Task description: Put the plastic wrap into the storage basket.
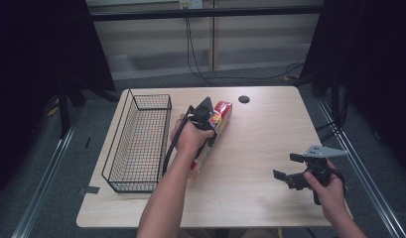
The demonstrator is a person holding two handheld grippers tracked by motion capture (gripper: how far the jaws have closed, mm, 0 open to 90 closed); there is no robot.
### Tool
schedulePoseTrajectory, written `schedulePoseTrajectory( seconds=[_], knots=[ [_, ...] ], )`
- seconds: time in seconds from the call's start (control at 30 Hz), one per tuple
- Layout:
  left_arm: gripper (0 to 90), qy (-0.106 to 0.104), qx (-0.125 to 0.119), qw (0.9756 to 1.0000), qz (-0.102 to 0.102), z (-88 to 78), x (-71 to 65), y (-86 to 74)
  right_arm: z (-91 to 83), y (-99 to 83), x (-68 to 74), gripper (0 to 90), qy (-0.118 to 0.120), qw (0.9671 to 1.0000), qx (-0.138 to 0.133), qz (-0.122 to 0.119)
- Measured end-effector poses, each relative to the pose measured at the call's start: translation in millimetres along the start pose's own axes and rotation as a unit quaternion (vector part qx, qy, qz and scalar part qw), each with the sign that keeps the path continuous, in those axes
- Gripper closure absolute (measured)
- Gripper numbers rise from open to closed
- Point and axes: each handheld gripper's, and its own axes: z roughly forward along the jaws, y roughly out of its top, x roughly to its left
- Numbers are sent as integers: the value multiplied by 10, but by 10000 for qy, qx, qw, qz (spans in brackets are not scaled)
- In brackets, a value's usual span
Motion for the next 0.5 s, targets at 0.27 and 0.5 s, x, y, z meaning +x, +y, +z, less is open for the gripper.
schedulePoseTrajectory(
  seconds=[0.27,0.5],
  knots=[
    [440,23,-1,10000,7,-176,68,-76,-1,1,5,16,-4,10000,-15,-17],
    [440,12,-95,9999,-125,-415,177,-155,4,6,17,16,-1,10000,-32,12]
  ],
)
